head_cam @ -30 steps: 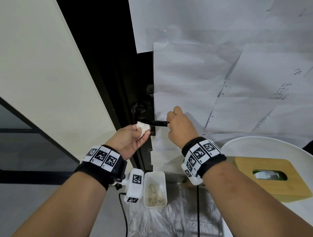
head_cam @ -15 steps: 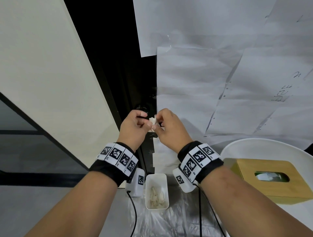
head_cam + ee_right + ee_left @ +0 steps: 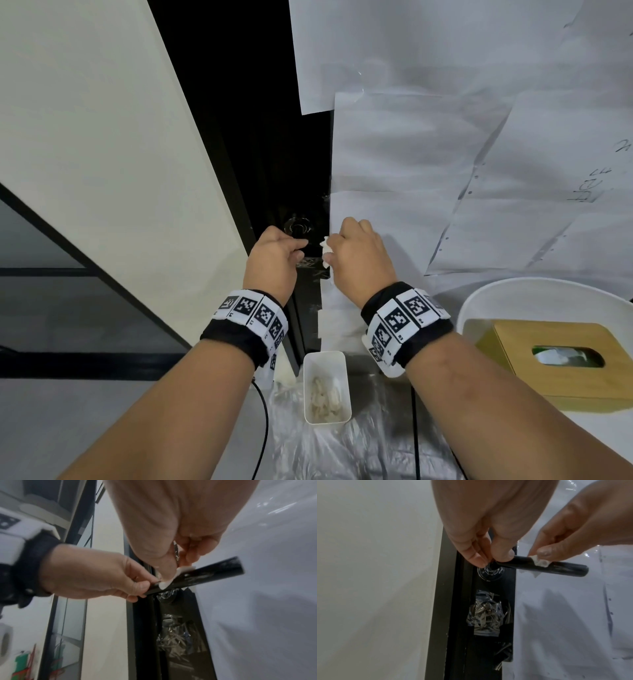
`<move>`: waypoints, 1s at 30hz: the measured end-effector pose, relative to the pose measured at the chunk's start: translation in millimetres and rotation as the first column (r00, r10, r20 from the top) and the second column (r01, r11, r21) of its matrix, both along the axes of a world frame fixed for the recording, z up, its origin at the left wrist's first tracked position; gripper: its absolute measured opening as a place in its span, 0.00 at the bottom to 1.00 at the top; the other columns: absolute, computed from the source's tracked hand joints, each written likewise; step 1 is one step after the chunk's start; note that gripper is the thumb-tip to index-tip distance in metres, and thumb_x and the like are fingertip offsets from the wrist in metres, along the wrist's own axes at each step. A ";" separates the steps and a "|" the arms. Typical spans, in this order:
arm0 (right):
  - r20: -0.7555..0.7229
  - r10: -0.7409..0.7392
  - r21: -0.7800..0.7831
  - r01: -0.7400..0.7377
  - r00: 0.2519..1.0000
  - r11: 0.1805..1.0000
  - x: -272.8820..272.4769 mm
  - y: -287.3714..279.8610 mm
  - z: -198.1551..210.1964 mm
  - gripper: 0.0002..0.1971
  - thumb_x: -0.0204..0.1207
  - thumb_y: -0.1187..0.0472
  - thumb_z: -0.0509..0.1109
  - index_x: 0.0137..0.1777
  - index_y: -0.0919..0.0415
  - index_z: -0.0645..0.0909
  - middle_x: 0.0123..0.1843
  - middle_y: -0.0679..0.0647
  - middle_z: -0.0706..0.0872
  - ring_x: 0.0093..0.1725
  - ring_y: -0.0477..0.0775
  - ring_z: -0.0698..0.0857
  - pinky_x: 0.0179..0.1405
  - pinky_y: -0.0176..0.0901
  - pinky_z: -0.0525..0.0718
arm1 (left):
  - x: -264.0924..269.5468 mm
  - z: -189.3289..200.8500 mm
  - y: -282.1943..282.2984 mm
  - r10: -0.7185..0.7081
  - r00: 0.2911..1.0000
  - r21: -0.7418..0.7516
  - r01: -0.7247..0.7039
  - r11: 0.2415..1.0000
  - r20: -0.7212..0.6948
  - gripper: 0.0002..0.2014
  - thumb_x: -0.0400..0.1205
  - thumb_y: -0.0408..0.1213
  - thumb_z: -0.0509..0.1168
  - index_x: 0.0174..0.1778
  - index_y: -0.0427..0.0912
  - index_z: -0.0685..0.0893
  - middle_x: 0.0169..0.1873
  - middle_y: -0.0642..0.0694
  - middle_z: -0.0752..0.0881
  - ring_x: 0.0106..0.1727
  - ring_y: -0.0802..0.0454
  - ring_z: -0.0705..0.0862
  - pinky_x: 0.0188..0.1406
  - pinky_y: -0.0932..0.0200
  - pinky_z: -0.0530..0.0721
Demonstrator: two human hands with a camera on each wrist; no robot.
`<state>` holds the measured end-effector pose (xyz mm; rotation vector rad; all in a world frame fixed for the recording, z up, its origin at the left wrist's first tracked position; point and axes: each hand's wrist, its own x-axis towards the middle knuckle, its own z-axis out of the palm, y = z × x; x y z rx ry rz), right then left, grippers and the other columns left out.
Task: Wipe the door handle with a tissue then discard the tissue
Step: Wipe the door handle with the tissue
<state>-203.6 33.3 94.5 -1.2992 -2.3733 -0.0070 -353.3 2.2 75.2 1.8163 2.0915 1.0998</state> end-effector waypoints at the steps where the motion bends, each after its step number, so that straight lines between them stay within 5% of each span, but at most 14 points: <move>1: 0.014 0.010 0.000 -0.010 1.000 1.000 -6.1 -1.6 -0.2 0.02 0.72 0.67 0.71 0.43 0.63 0.80 0.45 0.56 0.76 0.46 0.58 0.73 0.39 0.46 0.71 | 0.2 -0.2 0.3 0.003 1.000 0.010 -0.003 1.000 -0.001 0.11 0.80 0.29 0.68 0.56 0.41 0.89 0.47 0.53 0.76 0.47 0.58 0.76 0.47 0.80 0.68; 4: 0.001 0.008 -0.008 -0.008 1.000 1.000 -20.5 -5.0 -1.7 0.10 0.64 0.75 0.73 0.40 0.63 0.78 0.43 0.57 0.76 0.43 0.58 0.74 0.35 0.44 0.69 | 0.0 -2.5 1.1 0.005 1.000 0.044 -0.004 0.999 -0.031 0.11 0.79 0.27 0.69 0.54 0.41 0.90 0.45 0.54 0.75 0.45 0.60 0.75 0.42 0.84 0.67; 9: 0.011 -0.011 -0.025 0.011 1.000 1.000 -4.3 -2.1 -1.7 0.10 0.66 0.75 0.72 0.40 0.63 0.76 0.44 0.58 0.75 0.43 0.58 0.74 0.34 0.46 0.71 | 0.1 -2.7 1.3 0.003 1.000 0.027 -0.003 1.000 -0.004 0.09 0.80 0.28 0.68 0.53 0.41 0.90 0.49 0.51 0.77 0.49 0.57 0.76 0.45 0.83 0.66; 12: 0.025 -0.067 -0.066 0.069 0.997 0.995 12.8 -1.8 2.5 0.09 0.67 0.75 0.69 0.39 0.63 0.75 0.45 0.60 0.75 0.43 0.61 0.74 0.35 0.47 0.67 | 1.5 -1.3 1.7 0.007 1.000 0.027 -0.006 1.000 -0.007 0.09 0.79 0.27 0.68 0.51 0.40 0.91 0.51 0.47 0.80 0.51 0.53 0.78 0.51 0.69 0.75; 15: 0.024 -0.084 -0.060 0.085 0.996 0.995 12.1 -6.0 4.9 0.13 0.65 0.78 0.65 0.36 0.60 0.70 0.46 0.61 0.75 0.43 0.62 0.74 0.36 0.48 0.67 | 3.9 -0.8 1.6 0.010 1.000 0.032 -0.009 0.999 -0.005 0.09 0.79 0.26 0.67 0.51 0.39 0.91 0.51 0.45 0.81 0.53 0.50 0.80 0.51 0.67 0.73; 20: 0.050 -0.007 -0.045 0.009 0.999 0.999 -18.1 -14.2 5.1 0.10 0.64 0.78 0.66 0.43 0.66 0.78 0.49 0.62 0.77 0.45 0.62 0.76 0.37 0.47 0.69 | 3.4 2.6 2.5 0.015 0.999 0.005 -0.015 1.000 -0.044 0.10 0.78 0.26 0.69 0.51 0.41 0.91 0.48 0.44 0.81 0.50 0.47 0.82 0.50 0.57 0.82; 25: 0.050 -0.021 -0.014 0.022 0.999 1.000 -3.1 -14.1 5.8 0.13 0.61 0.81 0.62 0.42 0.66 0.77 0.47 0.61 0.77 0.44 0.62 0.75 0.35 0.47 0.67 | 3.2 4.1 0.7 0.017 1.000 -0.004 -0.017 1.000 -0.024 0.09 0.79 0.27 0.69 0.51 0.42 0.91 0.52 0.46 0.81 0.49 0.55 0.79 0.49 0.68 0.74; 30: -0.105 -0.193 -0.073 0.186 0.976 0.980 38.1 3.2 -15.5 0.11 0.65 0.82 0.63 0.38 0.66 0.78 0.41 0.59 0.74 0.38 0.58 0.72 0.32 0.45 0.68 | 2.9 6.4 1.8 0.025 1.000 -0.038 -0.025 0.999 -0.003 0.09 0.79 0.28 0.68 0.50 0.42 0.90 0.55 0.47 0.80 0.52 0.55 0.78 0.52 0.68 0.72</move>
